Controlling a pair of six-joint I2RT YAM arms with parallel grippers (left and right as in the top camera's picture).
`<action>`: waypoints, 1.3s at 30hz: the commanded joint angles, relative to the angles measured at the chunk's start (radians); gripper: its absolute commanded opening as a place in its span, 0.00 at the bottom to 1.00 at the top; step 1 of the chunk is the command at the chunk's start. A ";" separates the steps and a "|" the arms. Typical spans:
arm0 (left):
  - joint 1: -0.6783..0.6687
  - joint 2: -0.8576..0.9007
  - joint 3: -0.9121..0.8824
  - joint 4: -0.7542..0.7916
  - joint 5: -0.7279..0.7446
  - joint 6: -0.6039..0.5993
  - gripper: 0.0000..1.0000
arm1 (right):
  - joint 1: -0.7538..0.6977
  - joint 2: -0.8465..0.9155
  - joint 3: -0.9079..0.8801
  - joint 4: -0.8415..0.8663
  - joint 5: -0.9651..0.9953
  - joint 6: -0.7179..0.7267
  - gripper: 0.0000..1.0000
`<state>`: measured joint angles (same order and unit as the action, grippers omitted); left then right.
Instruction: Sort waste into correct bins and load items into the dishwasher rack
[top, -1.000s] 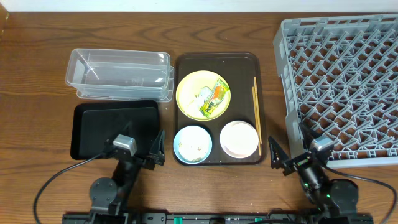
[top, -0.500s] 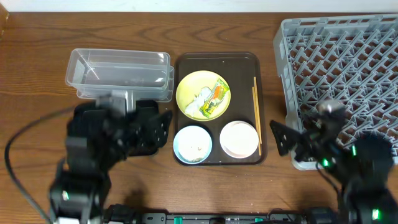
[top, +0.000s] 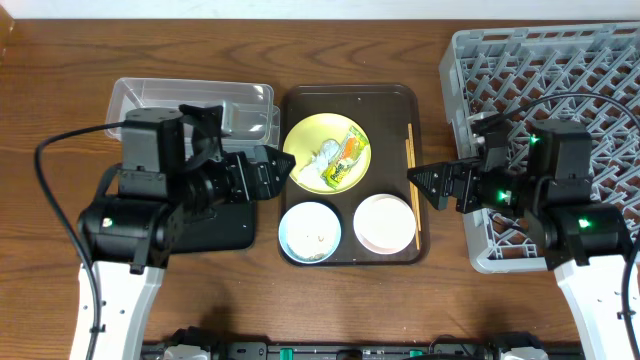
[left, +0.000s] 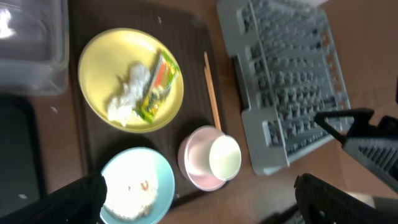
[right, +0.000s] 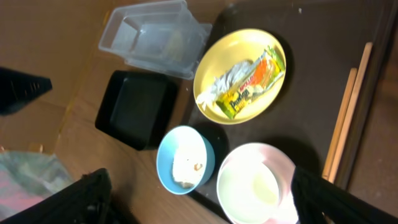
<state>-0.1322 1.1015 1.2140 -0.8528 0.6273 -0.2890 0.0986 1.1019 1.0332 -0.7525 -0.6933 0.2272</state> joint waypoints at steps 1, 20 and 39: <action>-0.071 0.013 0.015 -0.036 -0.053 -0.015 0.97 | -0.012 -0.003 0.020 -0.020 0.013 -0.004 0.86; -0.718 0.465 -0.006 0.197 -0.587 -0.154 0.57 | -0.013 -0.087 0.020 -0.105 0.323 0.225 0.77; -0.722 0.573 0.015 0.195 -0.578 -0.169 0.06 | -0.013 -0.088 0.020 -0.150 0.323 0.224 0.80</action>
<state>-0.8593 1.7412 1.2137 -0.6506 0.0601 -0.4526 0.0986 1.0214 1.0340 -0.9009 -0.3794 0.4412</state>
